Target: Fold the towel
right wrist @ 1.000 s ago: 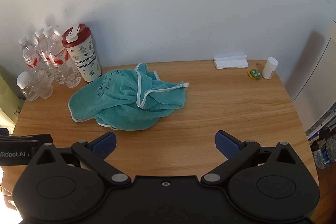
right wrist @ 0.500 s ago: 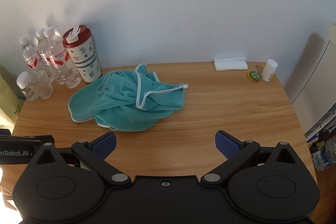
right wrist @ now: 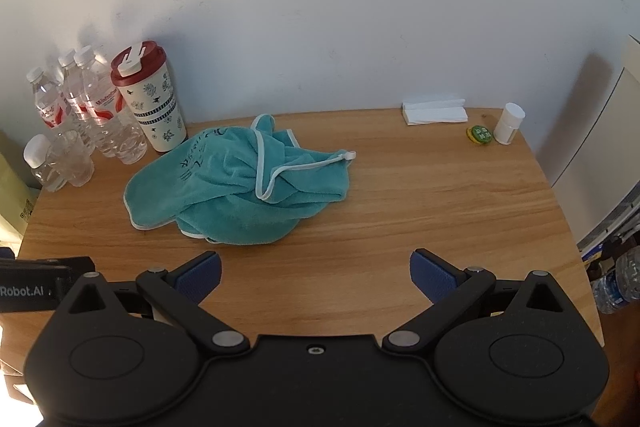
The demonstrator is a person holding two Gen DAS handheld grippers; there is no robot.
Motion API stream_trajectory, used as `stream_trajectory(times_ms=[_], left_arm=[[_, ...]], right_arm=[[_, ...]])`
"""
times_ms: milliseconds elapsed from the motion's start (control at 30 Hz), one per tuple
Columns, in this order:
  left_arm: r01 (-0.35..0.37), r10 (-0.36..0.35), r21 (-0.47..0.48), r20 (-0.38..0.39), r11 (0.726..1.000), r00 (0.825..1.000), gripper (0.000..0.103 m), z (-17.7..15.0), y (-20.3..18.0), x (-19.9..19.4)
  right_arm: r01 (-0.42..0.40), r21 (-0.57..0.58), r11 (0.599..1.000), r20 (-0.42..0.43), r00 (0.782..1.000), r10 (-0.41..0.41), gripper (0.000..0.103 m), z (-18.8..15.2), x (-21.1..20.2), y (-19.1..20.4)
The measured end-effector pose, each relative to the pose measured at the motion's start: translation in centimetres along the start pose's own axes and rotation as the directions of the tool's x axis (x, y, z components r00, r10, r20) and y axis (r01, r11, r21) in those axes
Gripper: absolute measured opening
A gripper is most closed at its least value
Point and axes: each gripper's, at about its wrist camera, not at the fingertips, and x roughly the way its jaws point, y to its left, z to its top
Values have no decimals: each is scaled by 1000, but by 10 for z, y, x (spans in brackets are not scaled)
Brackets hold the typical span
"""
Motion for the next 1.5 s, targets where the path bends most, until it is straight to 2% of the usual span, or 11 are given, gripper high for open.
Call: stream_trajectory(times_ms=[300, 500, 700, 833, 967, 1100, 1167, 1200, 1267, 1367, 1500], left_arm=[[22, -22, 26, -11, 999, 1000, 103, 8, 19, 8], [33, -35, 50, 44, 998, 998, 103, 17, 33, 11], [56, -70, 127, 105, 990, 992, 103, 27, 38, 20], [71, -96, 164, 147, 984, 985, 103, 35, 39, 28], [98, -148, 226, 220, 969, 964, 103, 50, 29, 46], [131, -207, 279, 266, 951, 941, 102, 63, 18, 64], [146, -237, 306, 288, 941, 928, 102, 69, 12, 73], [145, -234, 302, 284, 942, 930, 102, 71, 9, 79], [127, -195, 262, 252, 957, 948, 102, 74, 4, 99], [120, -174, 224, 236, 967, 956, 102, 74, 5, 121], [100, -131, 161, 197, 982, 972, 102, 70, 17, 151]], right_arm=[[20, 30, 999, -6, 1000, -20, 102, -7, -1, 12], [24, 100, 995, -29, 999, -21, 102, -8, 6, 15], [22, 74, 997, 31, 999, -24, 102, -11, 10, 25], [-7, -19, 1000, 120, 993, 10, 102, -9, 15, 23], [-65, -91, 994, 136, 988, 77, 99, 3, 31, 6], [-121, -162, 979, 147, 979, 145, 86, 15, 48, -10], [-152, -189, 970, 123, 976, 177, 83, 29, 61, -16], [-170, -198, 965, 108, 975, 194, 83, 37, 68, -18], [-212, -211, 954, 85, 968, 234, 82, 50, 83, -22], [-274, -229, 934, 50, 955, 292, 77, 71, 104, -30], [-368, -238, 899, 3, 925, 379, 66, 99, 136, -33]])
